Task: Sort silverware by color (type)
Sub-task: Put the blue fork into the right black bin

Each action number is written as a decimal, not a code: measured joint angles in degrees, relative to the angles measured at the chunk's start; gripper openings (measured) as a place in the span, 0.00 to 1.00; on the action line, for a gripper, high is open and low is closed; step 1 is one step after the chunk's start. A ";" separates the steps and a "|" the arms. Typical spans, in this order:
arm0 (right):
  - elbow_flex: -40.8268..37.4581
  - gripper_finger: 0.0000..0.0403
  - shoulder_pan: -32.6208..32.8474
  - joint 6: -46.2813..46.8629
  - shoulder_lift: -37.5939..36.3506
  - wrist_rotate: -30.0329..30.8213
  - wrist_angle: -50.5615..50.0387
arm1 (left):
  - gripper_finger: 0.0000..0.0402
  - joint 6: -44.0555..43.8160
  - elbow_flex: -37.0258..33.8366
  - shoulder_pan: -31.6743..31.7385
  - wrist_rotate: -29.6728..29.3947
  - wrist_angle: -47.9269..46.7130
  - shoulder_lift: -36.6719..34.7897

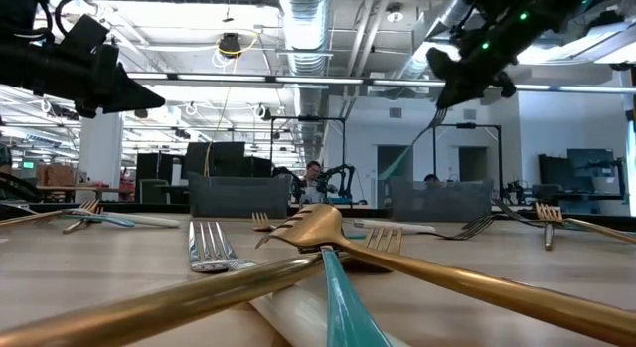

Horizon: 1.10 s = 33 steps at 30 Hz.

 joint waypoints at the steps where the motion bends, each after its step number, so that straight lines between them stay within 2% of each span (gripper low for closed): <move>1: 0.02 0.04 -1.03 -0.83 -1.15 0.35 -0.66 | 0.14 -0.25 0.00 0.00 -0.02 0.00 0.02; 5: 0.02 0.04 -6.09 -1.70 -3.10 3.23 -3.44 | 0.14 -0.25 0.00 0.00 -0.02 0.00 0.04; 10: 0.02 0.05 -12.75 -1.70 0.40 0.71 -5.97 | 0.14 -0.25 0.00 0.00 -0.02 0.00 0.04; 13: 0.02 0.06 -15.56 -2.77 3.97 -3.35 -5.35 | 0.14 -0.25 0.00 0.01 -0.02 0.00 0.04; 18: 0.04 0.12 -19.24 -4.07 8.63 -14.84 -3.00 | 0.14 -1.66 0.00 0.00 0.32 0.02 0.04; 20: 0.04 0.14 -19.92 -3.86 10.09 -16.40 -2.81 | 0.14 -2.21 0.00 0.02 1.52 0.04 0.04; 25: 0.04 0.22 -20.87 -3.91 11.42 -16.33 -3.19 | 0.14 -3.66 0.00 0.00 3.09 0.06 0.04; 29: 0.07 0.28 -20.76 -3.92 9.78 -16.11 -3.67 | 0.14 -4.55 0.00 0.00 3.11 0.06 0.04; 33: 0.09 0.36 -20.21 -5.37 6.65 -12.48 -3.87 | 0.14 -5.45 0.00 0.00 3.11 0.06 0.04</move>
